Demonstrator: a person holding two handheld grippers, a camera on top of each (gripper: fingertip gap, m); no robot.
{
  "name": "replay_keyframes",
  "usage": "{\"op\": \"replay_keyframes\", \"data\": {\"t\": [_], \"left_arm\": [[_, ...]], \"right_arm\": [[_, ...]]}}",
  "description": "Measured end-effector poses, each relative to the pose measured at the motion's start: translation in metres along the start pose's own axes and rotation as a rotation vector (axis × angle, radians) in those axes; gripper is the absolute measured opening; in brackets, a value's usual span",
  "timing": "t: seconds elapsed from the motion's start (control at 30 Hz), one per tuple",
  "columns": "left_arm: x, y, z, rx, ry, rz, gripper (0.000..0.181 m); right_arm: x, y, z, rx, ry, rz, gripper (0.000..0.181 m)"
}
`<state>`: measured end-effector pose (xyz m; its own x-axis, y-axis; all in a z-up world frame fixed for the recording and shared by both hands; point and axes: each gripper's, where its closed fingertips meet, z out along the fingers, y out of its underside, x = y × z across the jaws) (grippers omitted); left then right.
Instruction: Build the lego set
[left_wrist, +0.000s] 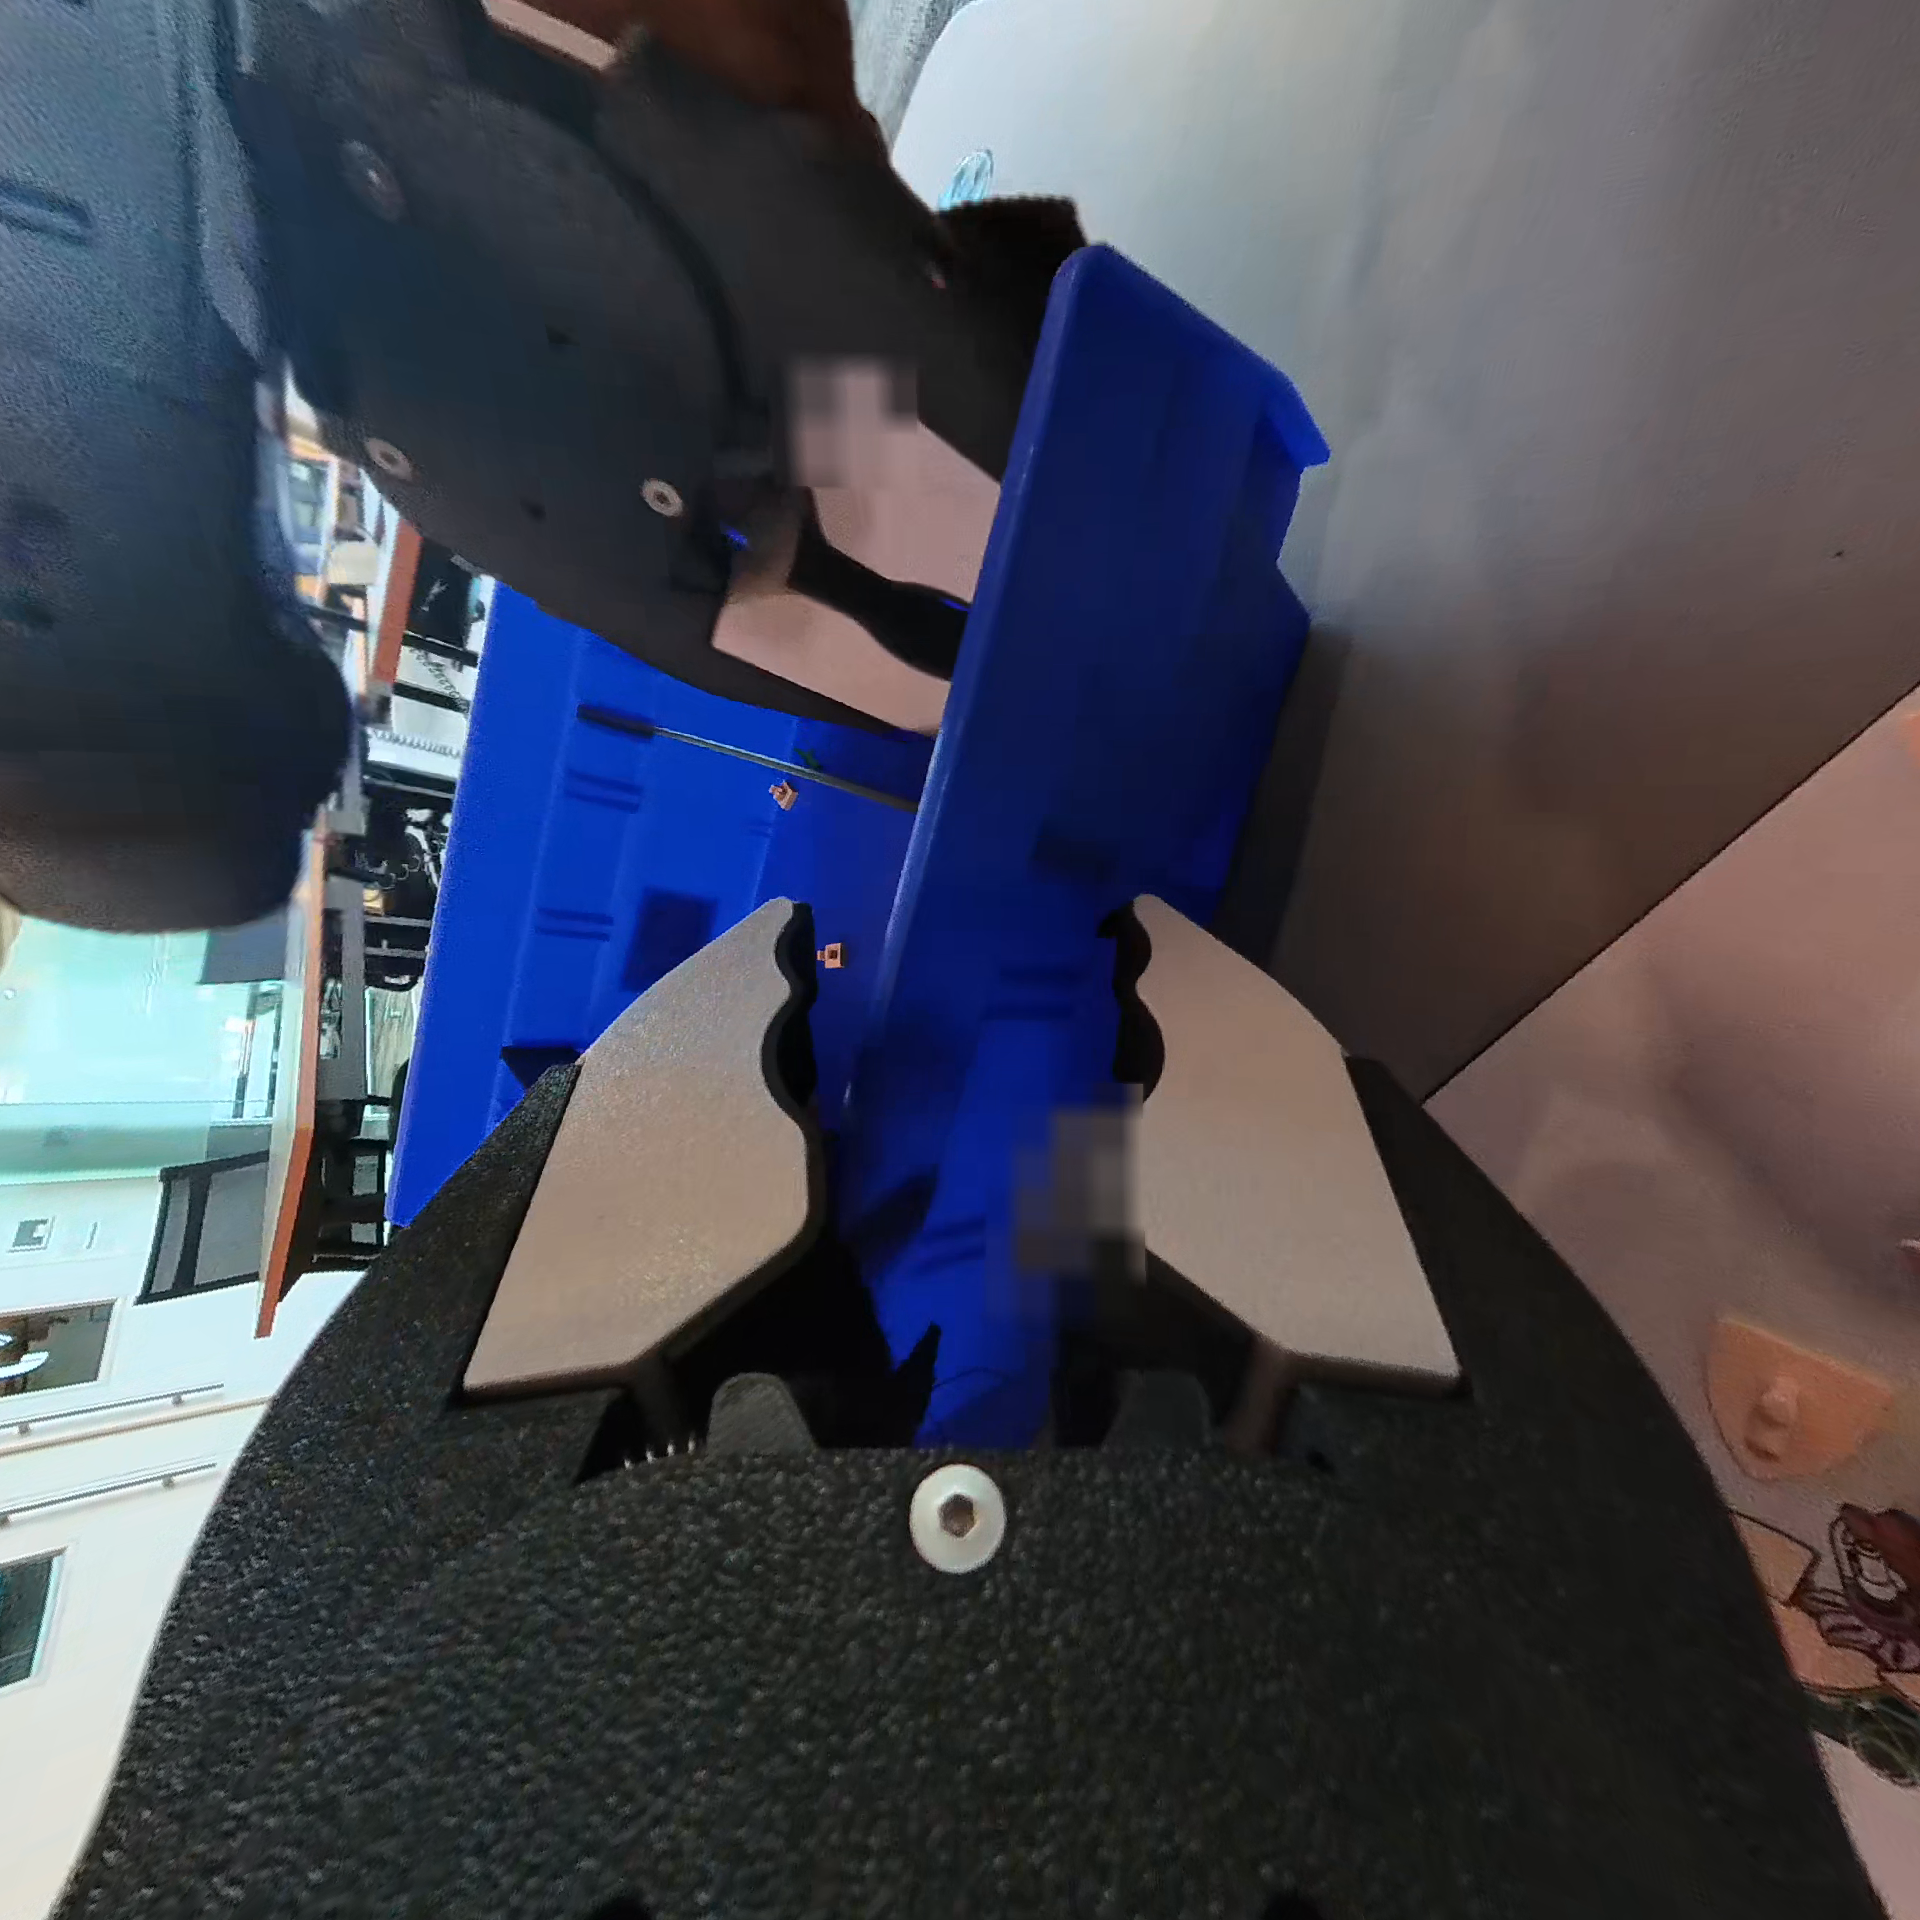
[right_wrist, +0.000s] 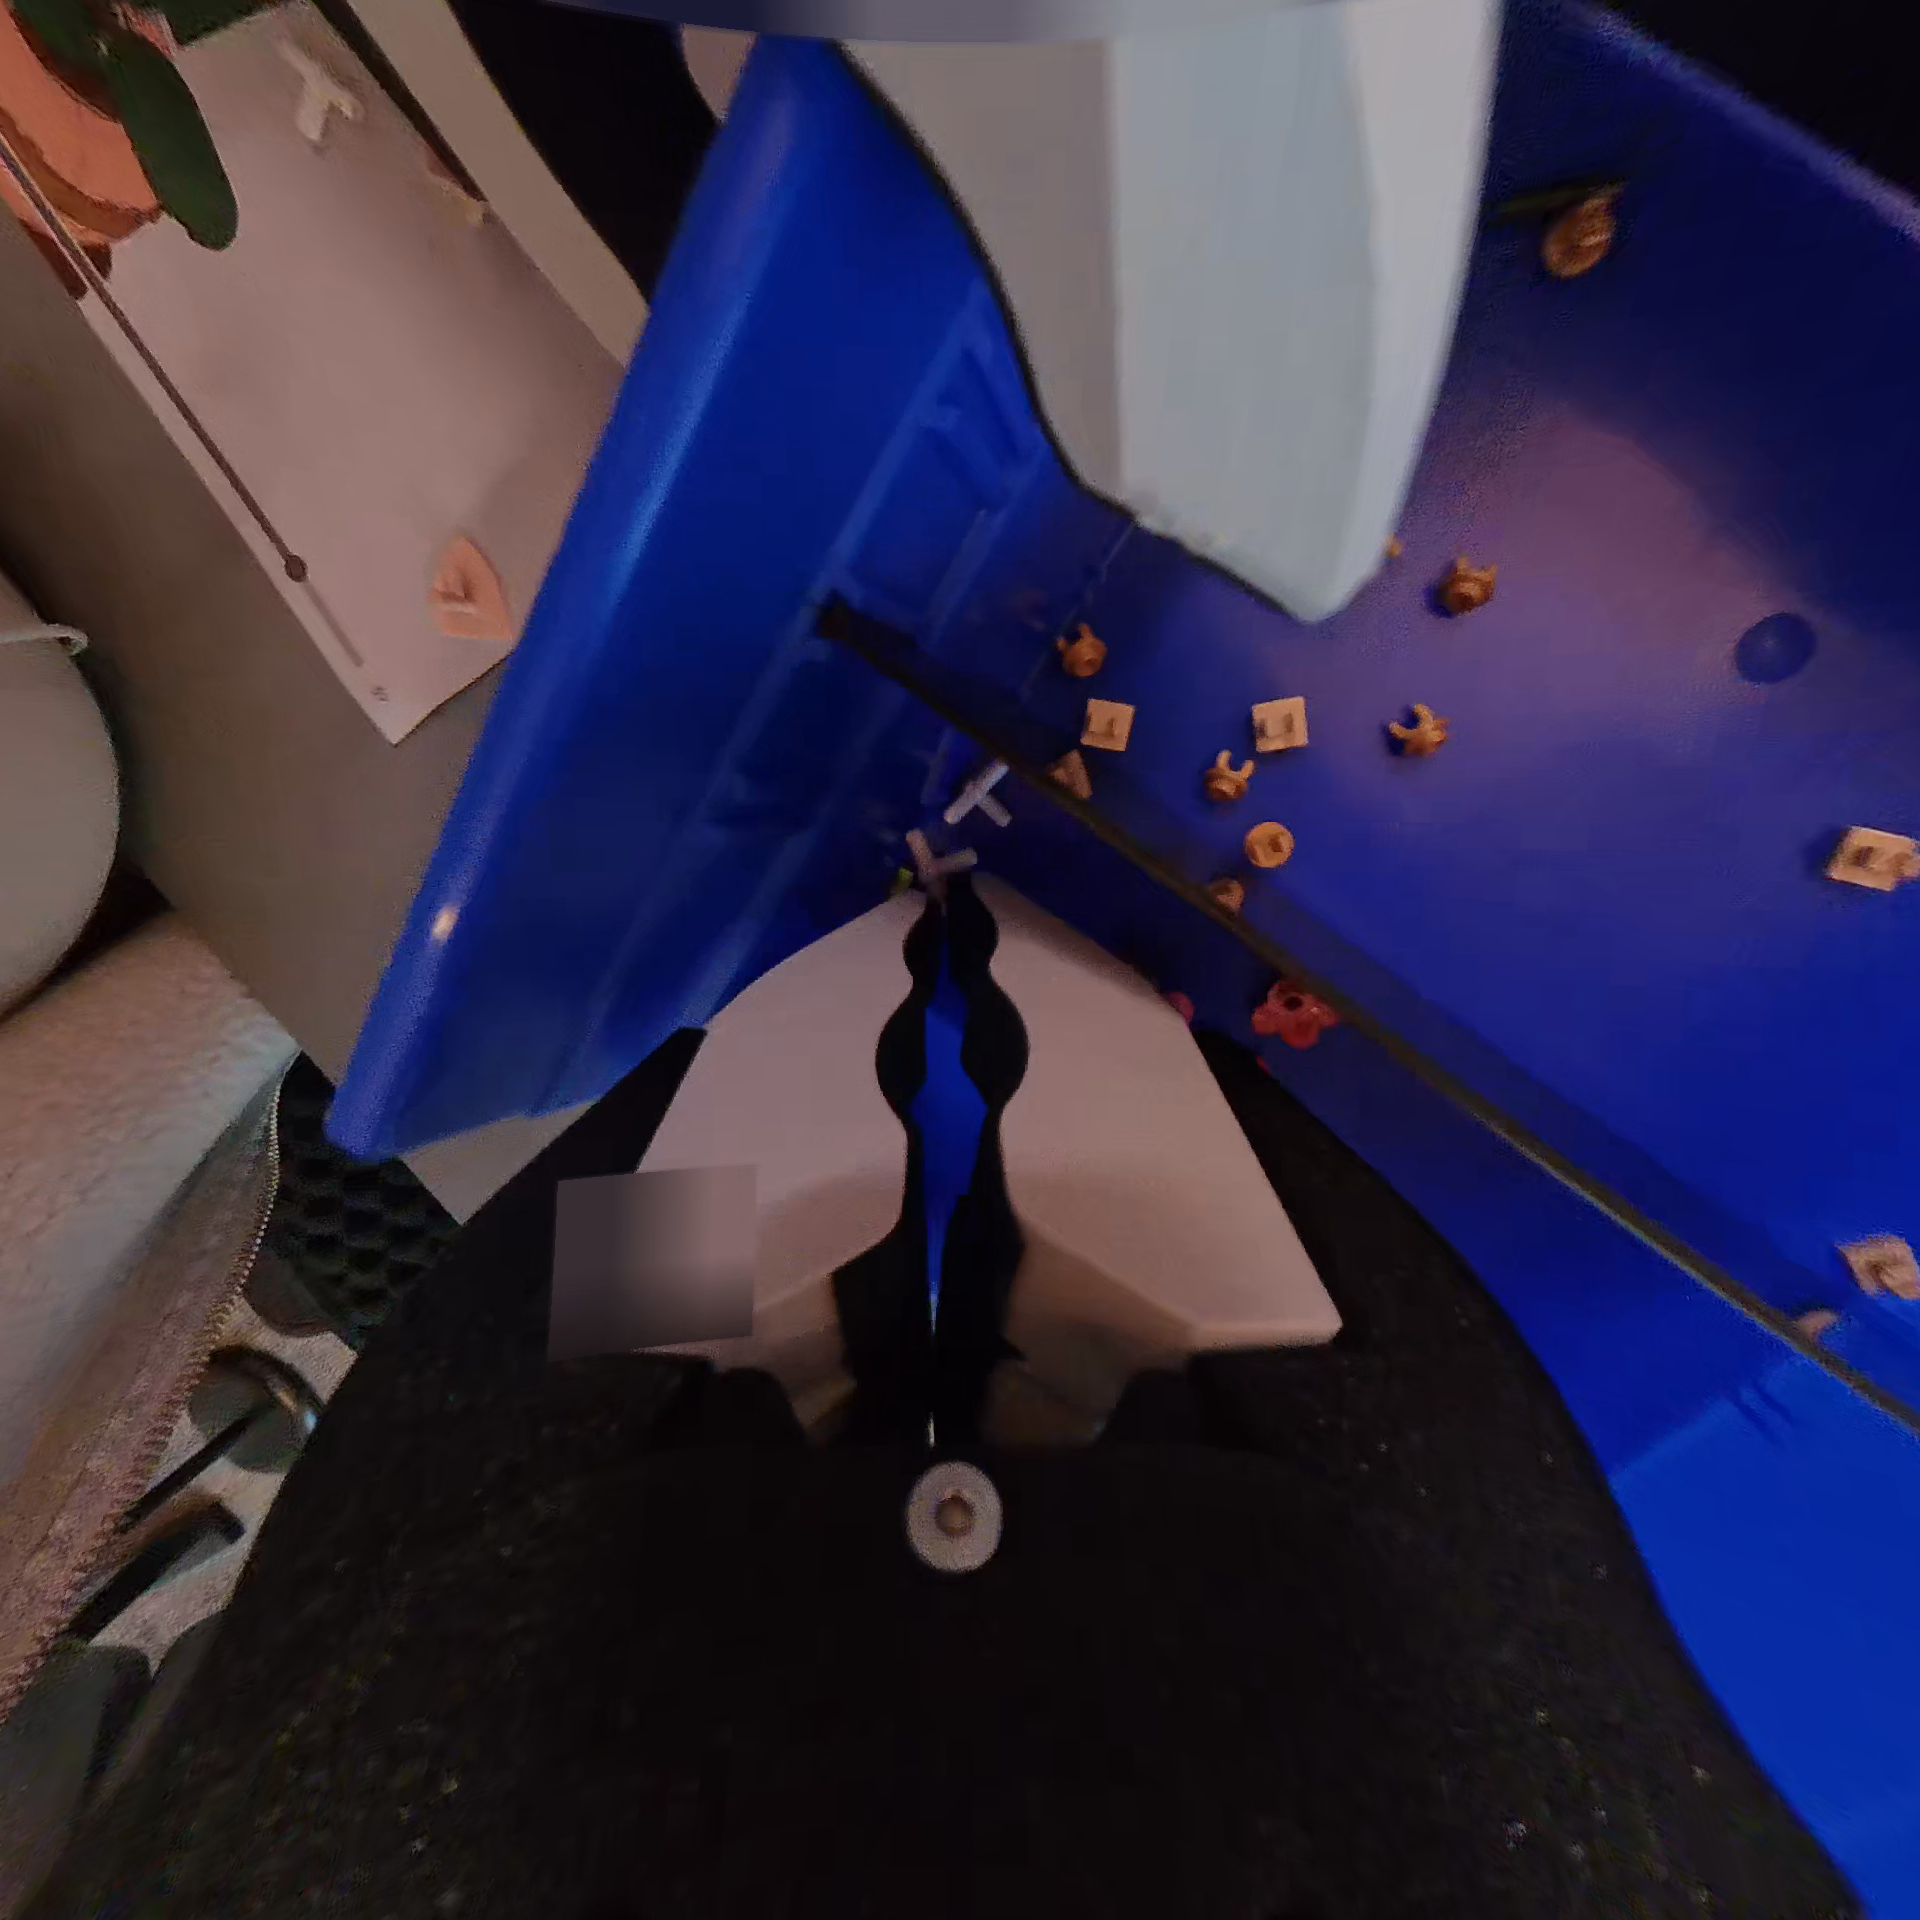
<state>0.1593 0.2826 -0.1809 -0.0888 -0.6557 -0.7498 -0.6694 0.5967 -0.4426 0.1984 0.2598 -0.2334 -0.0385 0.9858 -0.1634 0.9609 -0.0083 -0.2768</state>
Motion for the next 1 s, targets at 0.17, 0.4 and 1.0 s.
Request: {"op": "replay_keyframes", "data": {"t": [0.17, 0.4, 1.0], "left_arm": [[-0.003, 0.0, 0.0, -0.009, -0.005, -0.011, 0.056], [-0.046, -0.013, -0.051, 0.082, -0.197, -0.234, 0.054], [-0.037, -0.019, -0.149, 0.07, -0.307, -0.364, 0.048]], "right_arm": [[0.007, -0.004, -0.023, 0.131, 0.025, 0.05, 0.002], [-0.009, -0.03, -0.091, 0.503, 0.124, 0.082, 0.001], [-0.101, -0.091, 0.051, 0.325, 0.036, 0.127, 0.035]]}}
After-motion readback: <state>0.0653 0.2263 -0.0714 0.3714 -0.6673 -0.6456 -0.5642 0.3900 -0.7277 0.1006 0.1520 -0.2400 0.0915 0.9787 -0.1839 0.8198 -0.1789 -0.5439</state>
